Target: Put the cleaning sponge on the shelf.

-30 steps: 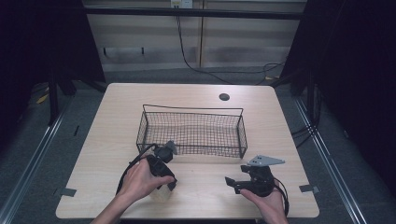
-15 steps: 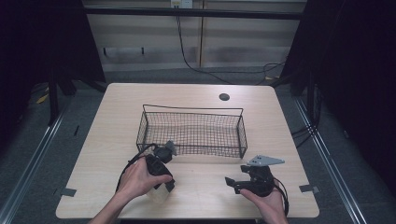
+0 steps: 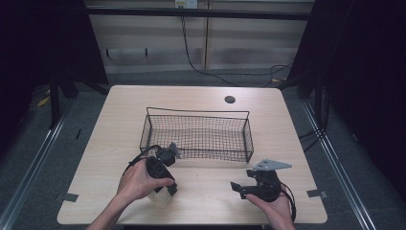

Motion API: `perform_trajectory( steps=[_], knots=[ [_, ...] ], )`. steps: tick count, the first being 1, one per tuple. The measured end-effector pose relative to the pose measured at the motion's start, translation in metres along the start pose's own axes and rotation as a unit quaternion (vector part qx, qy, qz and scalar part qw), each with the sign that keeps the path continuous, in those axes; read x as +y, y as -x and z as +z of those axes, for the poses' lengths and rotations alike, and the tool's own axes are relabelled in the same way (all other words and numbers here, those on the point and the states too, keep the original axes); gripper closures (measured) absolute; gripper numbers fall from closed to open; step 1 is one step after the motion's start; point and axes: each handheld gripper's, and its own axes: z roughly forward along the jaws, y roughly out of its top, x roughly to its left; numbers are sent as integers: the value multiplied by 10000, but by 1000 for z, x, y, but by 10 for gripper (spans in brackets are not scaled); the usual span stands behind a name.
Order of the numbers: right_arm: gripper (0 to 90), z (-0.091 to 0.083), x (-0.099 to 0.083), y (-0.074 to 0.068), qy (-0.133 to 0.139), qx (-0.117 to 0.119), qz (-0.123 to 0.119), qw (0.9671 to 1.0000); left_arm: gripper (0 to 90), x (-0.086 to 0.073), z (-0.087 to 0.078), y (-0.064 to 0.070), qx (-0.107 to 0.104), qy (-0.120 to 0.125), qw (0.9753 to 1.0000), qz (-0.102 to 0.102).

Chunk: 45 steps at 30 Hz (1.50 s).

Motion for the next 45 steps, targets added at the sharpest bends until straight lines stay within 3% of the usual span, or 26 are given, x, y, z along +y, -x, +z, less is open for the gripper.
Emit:
perform_trajectory(
  steps=[7,13,20,31,35,45],
  knots=[
    [207,-1,0,0,10,-20,27,10000,279,-3,-8,-2,35,102,9999,106],
    [206,0,0,0,10,-10,6,10000,279,-6,-16,-4,-87,223,9994,247],
    [206,0,0,0,4,-23,15,10000,279,-9,-25,-3,-80,506,9979,396],
    [204,-1,0,0,21,-16,28,10000,280,-11,-46,-1,-101,682,9961,554],
    [202,-1,0,1,33,-20,57,10000,280,-14,-60,-5,-128,897,9947,481],
    [199,0,0,1,24,-13,52,10000,281,-13,-75,-10,-48,1013,9938,460]
  ],
)
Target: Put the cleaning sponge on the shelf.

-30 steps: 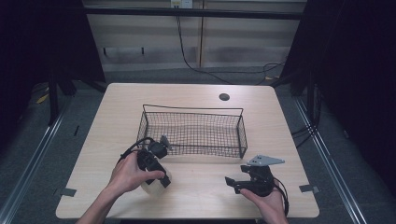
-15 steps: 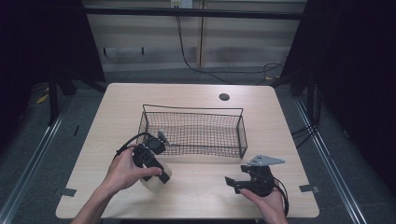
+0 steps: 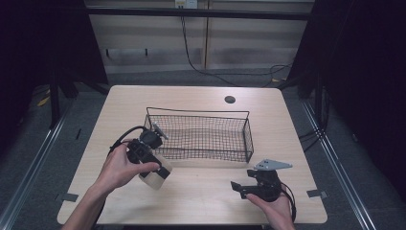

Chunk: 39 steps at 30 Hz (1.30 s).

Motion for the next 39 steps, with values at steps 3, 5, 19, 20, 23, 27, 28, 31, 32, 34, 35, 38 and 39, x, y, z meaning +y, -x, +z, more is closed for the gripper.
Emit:
perform_trajectory(
  steps=[3,5,19,20,23,27,28,31,32,34,35,38,39],
  knots=[
    [198,0,0,0,-8,13,5,10000,281,3,-5,-1,20,-33,10000,-19],
    [198,0,0,0,-7,16,-1,10000,281,6,-8,-2,74,-71,9999,-25],
    [187,1,0,-1,-55,22,-11,10000,281,19,-33,-8,258,-122,9996,-61],
    [185,1,0,-1,-60,22,-7,10000,281,19,-33,-9,247,-110,9996,-71],
    [182,1,0,-1,-59,28,-9,10000,281,23,-39,-15,215,-81,9996,-161],
    [169,1,0,-1,-48,46,-10,10000,281,28,-44,-14,442,-140,9987,-199],
    [162,1,0,-1,-23,48,-29,10000,281,30,-46,-14,453,-170,9987,-152],
    [160,0,1,-1,3,46,-14,10000,281,36,-52,-14,373,-100,9992,-137],
    [160,0,1,0,17,42,-11,10000,281,38,-53,-15,405,-78,9990,-151],
    [160,-1,1,-1,46,34,-29,10000,281,42,-56,-17,435,-76,9988,-215],
    [160,-1,1,0,54,43,-27,10000,281,46,-55,-17,527,-100,9982,-280],
    [160,-1,1,0,48,26,-24,10000,281,49,-54,-16,587,-120,9978,-294],
    [160,0,1,0,38,23,-13,10000,281,50,-53,-16,537,-110,9980,-300]
  ],
)
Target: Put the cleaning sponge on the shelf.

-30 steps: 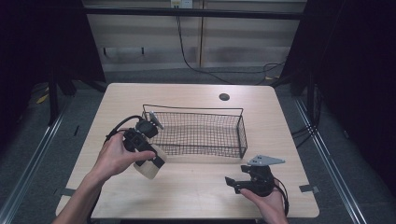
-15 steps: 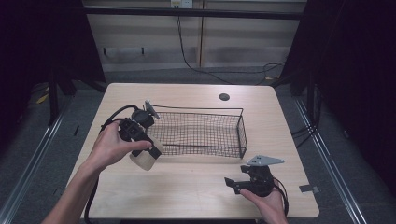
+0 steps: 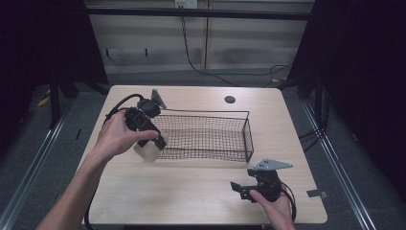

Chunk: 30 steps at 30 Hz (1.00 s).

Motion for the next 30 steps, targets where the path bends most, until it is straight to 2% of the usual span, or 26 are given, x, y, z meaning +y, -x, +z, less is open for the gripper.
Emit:
perform_trajectory(
  steps=[7,12,13,14,16,19,24,27,30],
  knots=[
    [160,0,0,-1,-14,12,-34,10000,281,12,-5,-5,-28,116,9997,-227],
    [159,0,0,0,-44,16,-21,10000,281,20,-7,-10,14,225,9983,-546],
    [159,0,0,0,-40,18,-26,10000,281,21,-8,-9,6,209,9982,-554],
    [159,0,0,0,-28,25,-42,10000,281,22,-7,-10,-83,222,9983,-536],
    [159,0,0,0,-20,26,-37,10000,281,24,-6,-11,-93,199,9980,-598],
    [159,0,0,0,-19,22,-30,10000,281,27,-5,-13,7,208,9971,-733],
    [159,0,0,0,-25,20,-26,10000,281,32,-4,-19,-82,238,9957,-892],
    [159,0,0,0,-43,15,-23,10000,280,34,0,-20,50,286,9938,-1072],
    [159,0,0,0,-36,21,-39,10000,280,38,4,-21,-2,245,9936,-1102]
  ],
)
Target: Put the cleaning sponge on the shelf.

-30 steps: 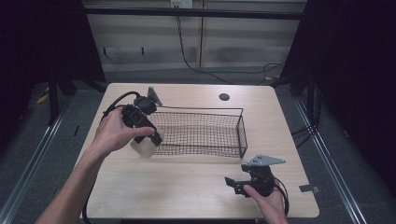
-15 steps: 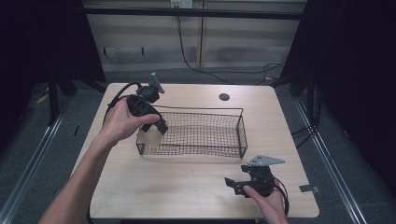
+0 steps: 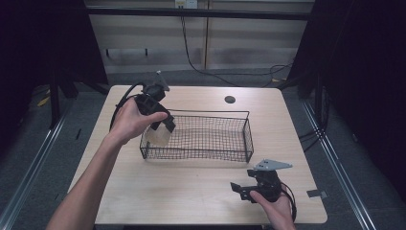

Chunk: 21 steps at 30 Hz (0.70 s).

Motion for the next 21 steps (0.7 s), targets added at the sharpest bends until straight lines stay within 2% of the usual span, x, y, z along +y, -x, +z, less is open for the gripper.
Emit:
perform_trajectory(
  steps=[3,5,9,12,16,21],
  knots=[
    [160,0,0,0,-10,5,2,10000,281,4,3,-3,-127,52,9999,-99],
    [159,0,0,0,-48,-12,16,10000,280,5,7,-5,-156,74,9995,-254],
    [160,0,0,1,-40,-20,64,10000,281,6,13,-12,-69,17,9990,-439],
    [160,0,-1,1,-43,-33,62,10000,281,6,18,-15,-122,15,9981,-596],
    [160,0,0,0,-53,-18,39,10000,280,8,21,-20,110,-29,9970,-771],
    [166,1,-1,0,-66,-10,17,10000,280,11,27,-28,30,-4,9952,-981]
  ],
)
